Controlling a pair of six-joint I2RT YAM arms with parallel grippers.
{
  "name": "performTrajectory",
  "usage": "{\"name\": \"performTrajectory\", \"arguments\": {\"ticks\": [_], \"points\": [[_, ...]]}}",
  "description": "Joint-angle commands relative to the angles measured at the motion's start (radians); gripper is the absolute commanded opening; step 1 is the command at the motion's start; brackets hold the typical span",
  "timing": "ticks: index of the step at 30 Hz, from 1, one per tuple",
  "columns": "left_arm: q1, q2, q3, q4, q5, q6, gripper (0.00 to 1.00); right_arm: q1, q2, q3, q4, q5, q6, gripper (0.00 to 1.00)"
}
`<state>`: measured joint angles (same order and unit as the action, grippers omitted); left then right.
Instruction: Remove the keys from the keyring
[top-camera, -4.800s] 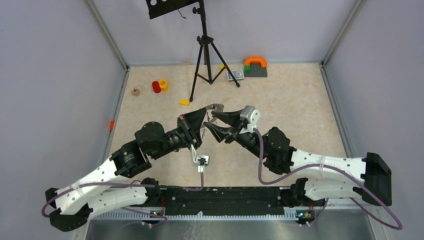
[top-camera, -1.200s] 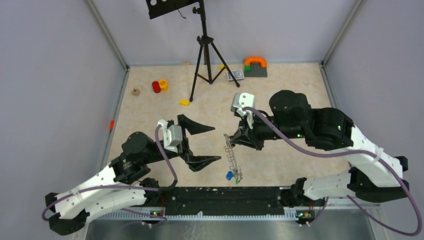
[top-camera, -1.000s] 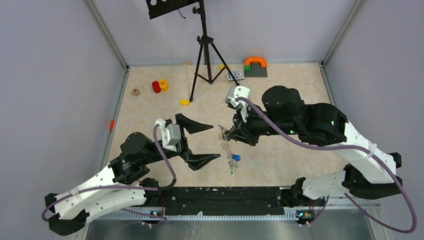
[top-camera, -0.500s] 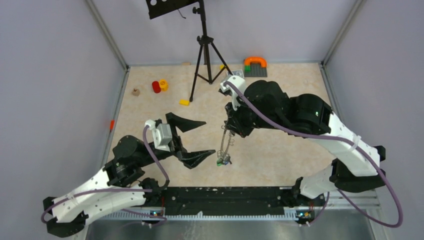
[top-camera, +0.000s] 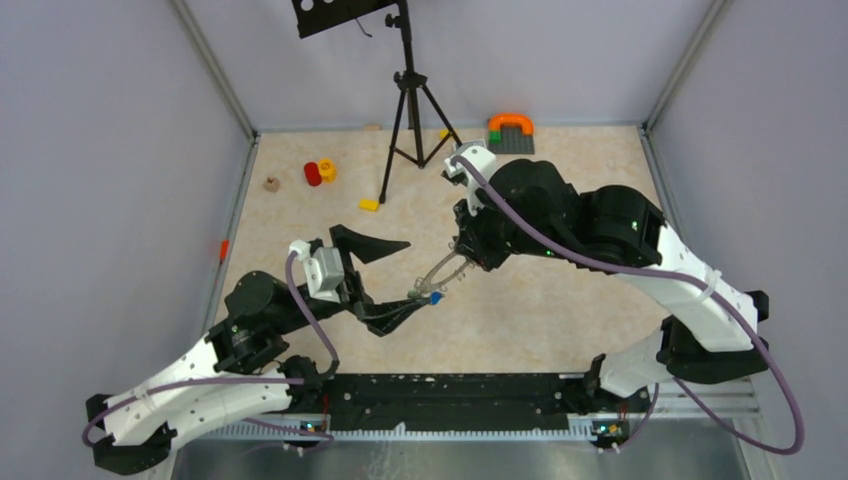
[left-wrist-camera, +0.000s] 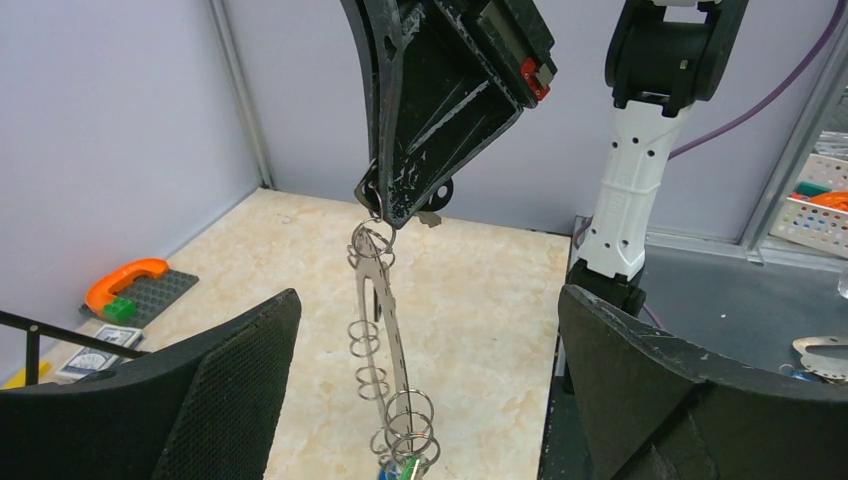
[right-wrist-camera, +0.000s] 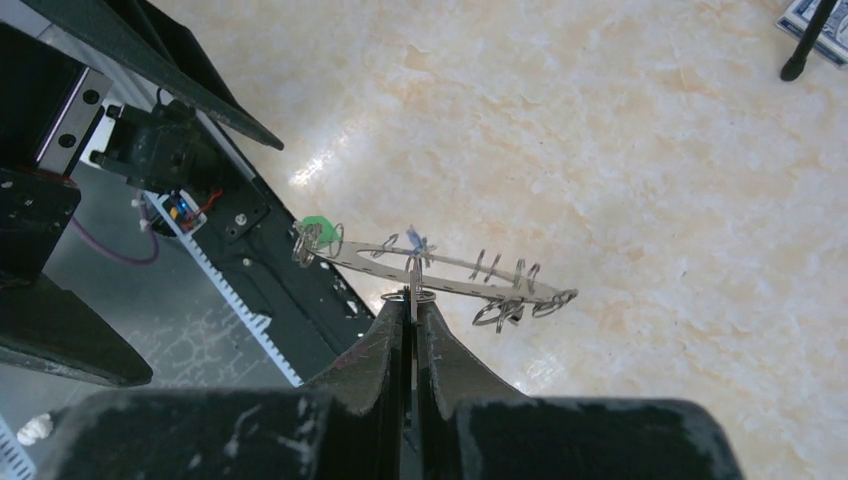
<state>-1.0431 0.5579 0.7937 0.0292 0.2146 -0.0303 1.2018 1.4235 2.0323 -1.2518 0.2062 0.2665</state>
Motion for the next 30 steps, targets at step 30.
{"name": "performTrajectory", "arguments": {"ticks": [30], "points": [[-0.003, -0.018, 0.01, 0.027, -0.007, 0.0, 0.99, 0.007, -0.016, 0.04, 0.052, 0.068, 0.048, 0.0]]}}
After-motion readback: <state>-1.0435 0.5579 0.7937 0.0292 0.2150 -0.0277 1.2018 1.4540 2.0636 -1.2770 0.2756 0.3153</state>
